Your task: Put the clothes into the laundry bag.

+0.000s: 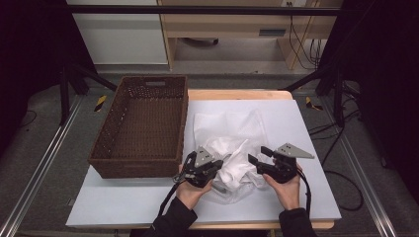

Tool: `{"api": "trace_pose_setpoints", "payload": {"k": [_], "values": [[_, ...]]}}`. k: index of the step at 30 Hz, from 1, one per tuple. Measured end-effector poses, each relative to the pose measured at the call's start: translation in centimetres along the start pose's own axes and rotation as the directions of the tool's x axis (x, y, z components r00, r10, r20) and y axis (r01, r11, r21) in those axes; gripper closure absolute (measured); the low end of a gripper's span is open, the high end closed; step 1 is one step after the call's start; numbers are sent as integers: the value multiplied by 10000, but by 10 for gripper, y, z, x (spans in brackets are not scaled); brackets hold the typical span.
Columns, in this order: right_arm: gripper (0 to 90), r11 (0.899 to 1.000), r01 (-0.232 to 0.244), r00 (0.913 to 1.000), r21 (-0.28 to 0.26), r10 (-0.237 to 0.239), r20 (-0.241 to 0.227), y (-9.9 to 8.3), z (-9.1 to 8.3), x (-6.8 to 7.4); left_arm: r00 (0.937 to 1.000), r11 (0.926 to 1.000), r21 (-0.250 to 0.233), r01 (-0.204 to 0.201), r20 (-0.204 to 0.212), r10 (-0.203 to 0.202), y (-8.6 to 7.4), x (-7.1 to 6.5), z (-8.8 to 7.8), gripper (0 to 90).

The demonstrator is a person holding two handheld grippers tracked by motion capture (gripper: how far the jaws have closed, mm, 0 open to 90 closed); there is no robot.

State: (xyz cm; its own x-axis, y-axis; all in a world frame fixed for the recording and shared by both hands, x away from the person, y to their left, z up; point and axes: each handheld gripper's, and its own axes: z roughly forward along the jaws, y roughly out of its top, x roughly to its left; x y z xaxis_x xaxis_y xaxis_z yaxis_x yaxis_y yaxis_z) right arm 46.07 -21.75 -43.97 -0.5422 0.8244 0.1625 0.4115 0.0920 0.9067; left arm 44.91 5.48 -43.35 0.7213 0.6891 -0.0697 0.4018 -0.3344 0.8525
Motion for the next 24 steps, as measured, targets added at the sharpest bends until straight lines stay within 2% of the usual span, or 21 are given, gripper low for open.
{"api": "trace_pose_setpoints", "payload": {"k": [3, 4, 6, 7, 8, 10, 12, 13, 14, 17, 20, 22, 24], "values": [[326, 9977, -184, 9998, 651, 187, -46, -6, 25, -8, 10000, 10000, 17, 58, -14, -58, 0, 1, 0, 892], [334, 9962, -234, 9994, 839, 255, -235, -9, 33, -8, 10000, 10000, 32, 69, -34, -69, 0, 1, 1, 892], [386, 9943, -330, 9978, 1016, 387, -547, -13, 43, -6, 10000, 10000, 64, 27, -64, -27, -1, 2, 2, 892], [454, 9934, -355, 9967, 1087, 432, -692, -14, 45, -6, 10000, 10000, 79, 30, -78, -29, -1, 3, 2, 892], [502, 9925, -380, 9953, 1165, 480, -838, -14, 44, -5, 10000, 10000, 66, 48, -83, -47, -1, 3, 2, 892], [667, 9926, -102, 9972, 1206, 190, -720, -12, 37, -4, 9999, 9999, 68, 142, -91, -141, -1, 3, 3, 892], [799, 9958, -64, 9957, 916, 148, -912, -9, 26, -3, 9999, 9999, 75, 97, -105, -96, 0, 4, 4, 892], [831, 9976, -77, 9936, 694, 155, -1121, -6, 17, -2, 9999, 9999, 81, 102, -104, -101, 0, 4, 4, 893], [837, 9982, 1, 9923, 592, 72, -1234, -5, 11, 0, 9999, 9999, 85, 100, -124, -99, 0, 3, 4, 892], [841, 9971, 658, 9843, 390, -585, -1667, -1, -9, 15, 9998, 9999, 66, 125, -164, -124, 1, 3, 3, 892], [841, 9926, 1208, 9703, 107, -1158, -2126, -4, -22, 36, 9998, 9999, 13, 145, -166, -144, 5, 2, 1, 892], [841, 9878, 1543, 9588, 226, -1442, -2448, -10, -20, 50, 9998, 9999, -98, 117, -140, -118, 8, 0, -2, 892], [840, 9804, 1888, 9524, 557, -1690, -2536, -17, -8, 61, 9999, 9998, -204, 88, -96, -90, 12, -2, -5, 892]]}}
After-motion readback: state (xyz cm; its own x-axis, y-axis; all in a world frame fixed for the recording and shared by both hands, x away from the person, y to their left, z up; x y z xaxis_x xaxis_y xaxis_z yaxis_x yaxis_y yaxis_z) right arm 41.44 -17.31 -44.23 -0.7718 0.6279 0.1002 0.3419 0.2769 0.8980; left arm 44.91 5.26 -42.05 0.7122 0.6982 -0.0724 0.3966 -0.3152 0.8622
